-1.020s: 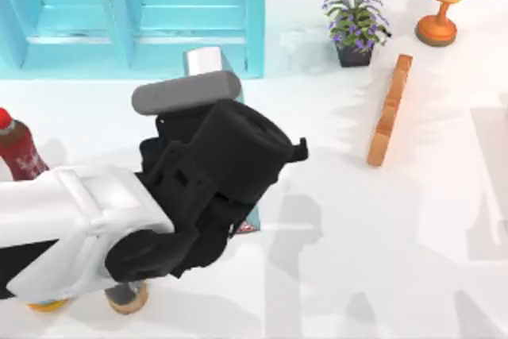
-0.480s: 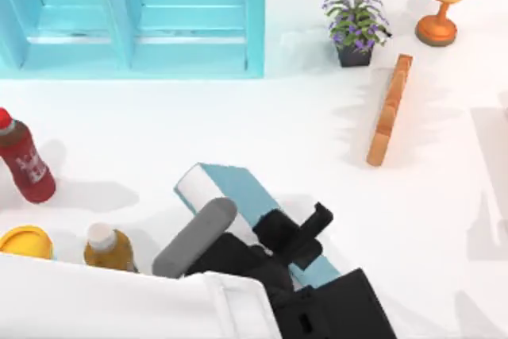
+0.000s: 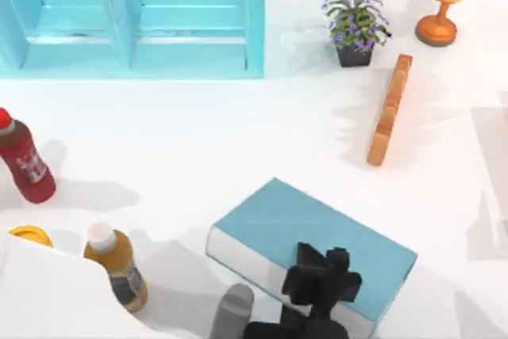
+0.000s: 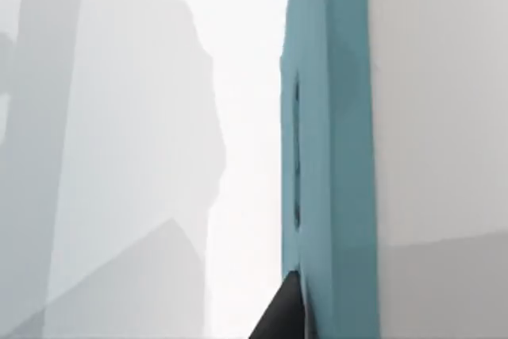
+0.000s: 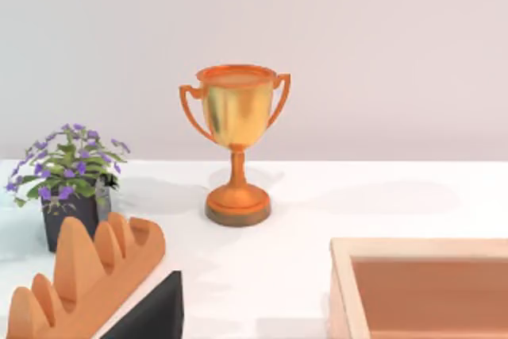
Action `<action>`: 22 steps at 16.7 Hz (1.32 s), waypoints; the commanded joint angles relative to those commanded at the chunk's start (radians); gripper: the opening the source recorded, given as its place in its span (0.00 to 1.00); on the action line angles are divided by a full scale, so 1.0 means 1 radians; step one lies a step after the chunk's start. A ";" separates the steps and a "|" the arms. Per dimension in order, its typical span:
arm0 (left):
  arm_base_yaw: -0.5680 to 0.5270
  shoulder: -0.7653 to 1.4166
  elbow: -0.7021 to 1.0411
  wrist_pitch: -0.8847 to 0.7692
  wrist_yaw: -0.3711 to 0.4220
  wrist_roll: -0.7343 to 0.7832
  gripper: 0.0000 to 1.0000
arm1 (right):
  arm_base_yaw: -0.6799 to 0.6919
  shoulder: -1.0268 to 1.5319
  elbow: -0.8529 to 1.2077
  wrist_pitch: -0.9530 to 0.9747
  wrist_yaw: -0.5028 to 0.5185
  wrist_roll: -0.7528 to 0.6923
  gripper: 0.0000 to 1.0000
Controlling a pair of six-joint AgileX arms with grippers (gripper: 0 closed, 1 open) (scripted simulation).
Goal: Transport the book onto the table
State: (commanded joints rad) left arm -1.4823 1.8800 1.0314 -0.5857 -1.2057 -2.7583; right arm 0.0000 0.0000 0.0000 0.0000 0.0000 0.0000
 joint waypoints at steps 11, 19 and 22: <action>-0.052 0.080 0.124 -0.053 -0.100 -0.249 0.00 | 0.000 0.000 0.000 0.000 0.000 0.000 1.00; -0.066 0.088 0.140 -0.116 -0.101 -0.305 0.00 | 0.000 0.000 0.000 0.000 0.000 0.000 1.00; -0.062 0.087 0.135 -0.113 -0.097 -0.302 0.00 | 0.000 0.000 0.000 0.000 0.000 0.000 1.00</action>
State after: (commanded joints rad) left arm -1.5440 1.9669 1.1669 -0.6989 -1.3032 -3.0599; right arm 0.0000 0.0000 0.0000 0.0000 0.0000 0.0000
